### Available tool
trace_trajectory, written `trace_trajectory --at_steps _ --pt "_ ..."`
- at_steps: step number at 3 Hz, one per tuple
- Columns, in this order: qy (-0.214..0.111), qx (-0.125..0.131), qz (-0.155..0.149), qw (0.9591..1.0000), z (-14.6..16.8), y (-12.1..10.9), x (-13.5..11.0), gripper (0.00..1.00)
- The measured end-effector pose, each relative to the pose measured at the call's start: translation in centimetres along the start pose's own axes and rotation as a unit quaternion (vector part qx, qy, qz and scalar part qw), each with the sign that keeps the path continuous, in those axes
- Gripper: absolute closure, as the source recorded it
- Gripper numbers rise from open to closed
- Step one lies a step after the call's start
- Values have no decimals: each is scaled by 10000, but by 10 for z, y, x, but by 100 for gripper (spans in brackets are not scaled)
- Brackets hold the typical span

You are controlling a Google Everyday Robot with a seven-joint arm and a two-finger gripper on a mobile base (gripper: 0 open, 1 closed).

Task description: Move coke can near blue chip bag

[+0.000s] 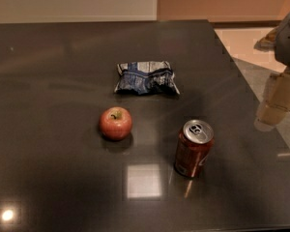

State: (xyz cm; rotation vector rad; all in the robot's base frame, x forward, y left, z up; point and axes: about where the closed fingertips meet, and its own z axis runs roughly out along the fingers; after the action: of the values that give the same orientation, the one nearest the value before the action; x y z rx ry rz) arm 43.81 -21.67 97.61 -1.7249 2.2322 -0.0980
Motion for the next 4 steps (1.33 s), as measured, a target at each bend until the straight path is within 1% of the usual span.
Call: trace_trajectory --at_steps 1,2,3,4 --pt "0 1 0 10000 0 0 0 0" --pt "-162 -73 -184 9997 3 6 -6 0" --pt "-573 -253 -515 9967 14 24 -19 0" --pt "-1115 -651 -839 9881 32 49 -38 0"
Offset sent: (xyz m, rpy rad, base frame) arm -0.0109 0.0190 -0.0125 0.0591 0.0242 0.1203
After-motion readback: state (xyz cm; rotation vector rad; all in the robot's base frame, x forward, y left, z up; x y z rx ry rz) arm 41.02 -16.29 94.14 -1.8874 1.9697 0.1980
